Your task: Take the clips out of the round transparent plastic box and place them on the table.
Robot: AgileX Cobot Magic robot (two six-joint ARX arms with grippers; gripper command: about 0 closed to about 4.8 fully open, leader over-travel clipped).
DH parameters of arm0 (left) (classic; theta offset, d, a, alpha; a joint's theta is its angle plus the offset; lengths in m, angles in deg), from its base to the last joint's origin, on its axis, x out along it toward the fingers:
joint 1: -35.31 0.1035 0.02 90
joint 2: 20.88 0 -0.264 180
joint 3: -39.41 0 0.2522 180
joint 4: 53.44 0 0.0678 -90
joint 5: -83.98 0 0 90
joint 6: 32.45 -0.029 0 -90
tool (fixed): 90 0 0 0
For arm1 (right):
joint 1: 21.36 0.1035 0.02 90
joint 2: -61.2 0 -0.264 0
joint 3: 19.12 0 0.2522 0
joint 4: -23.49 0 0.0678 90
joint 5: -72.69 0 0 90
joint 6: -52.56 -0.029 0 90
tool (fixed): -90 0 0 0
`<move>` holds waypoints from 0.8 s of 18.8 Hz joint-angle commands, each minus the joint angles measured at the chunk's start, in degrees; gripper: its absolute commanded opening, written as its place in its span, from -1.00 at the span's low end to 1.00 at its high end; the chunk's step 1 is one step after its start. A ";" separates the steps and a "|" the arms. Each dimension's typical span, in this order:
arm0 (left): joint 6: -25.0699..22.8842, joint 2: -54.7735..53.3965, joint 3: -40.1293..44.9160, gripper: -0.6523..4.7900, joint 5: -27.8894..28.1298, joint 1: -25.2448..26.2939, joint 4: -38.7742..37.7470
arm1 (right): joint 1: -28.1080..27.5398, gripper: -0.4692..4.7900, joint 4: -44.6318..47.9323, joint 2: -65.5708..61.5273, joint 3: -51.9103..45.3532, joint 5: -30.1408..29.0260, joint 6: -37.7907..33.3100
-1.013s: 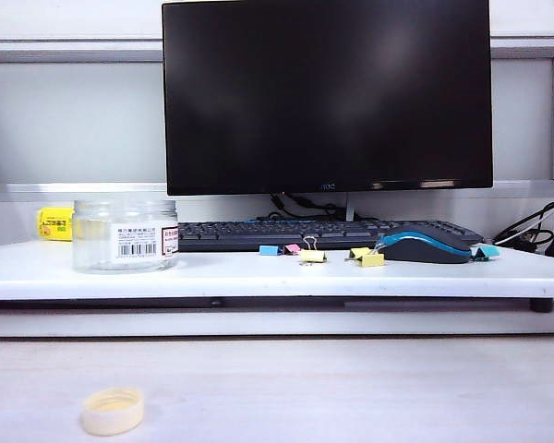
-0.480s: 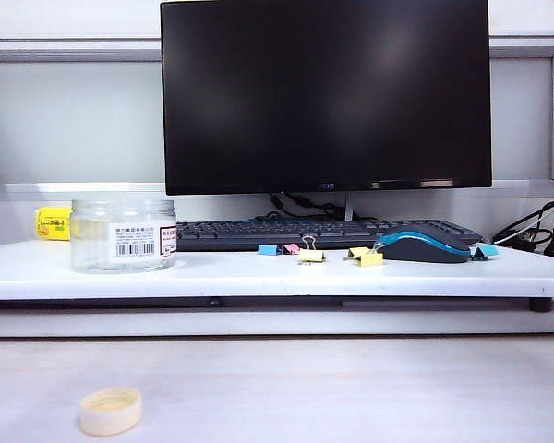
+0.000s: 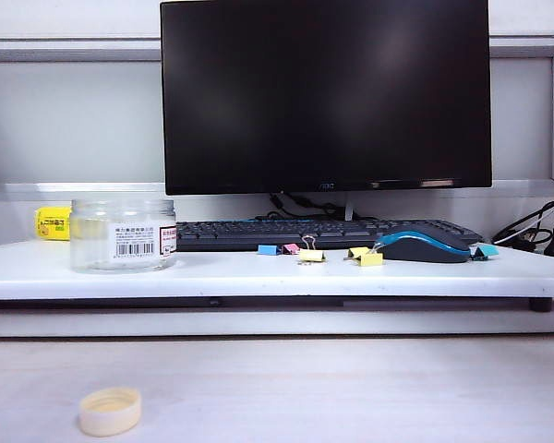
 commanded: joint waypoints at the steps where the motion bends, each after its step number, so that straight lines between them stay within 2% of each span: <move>1: 0.57 0.00 2.27 -0.52 0.07 -0.02 2.73 | 0.09 -0.50 3.06 0.04 0.17 0.09 3.45; 4: -0.15 0.00 4.57 -0.59 -1.75 -0.02 7.04 | 0.11 -0.50 4.28 0.04 -0.11 -0.63 3.34; 8: -1.38 0.02 9.66 -0.59 -9.64 -0.02 15.50 | 0.11 -0.51 4.15 0.02 -1.66 -4.85 1.14; 11: -3.37 0.02 13.77 -0.59 -15.54 -0.02 19.12 | 0.11 -0.52 3.78 0.02 -3.58 -4.90 -1.51; 15: -4.72 0.02 16.22 -0.59 -17.27 -0.02 19.74 | 0.11 -0.52 4.07 0.04 -6.08 -5.40 -2.12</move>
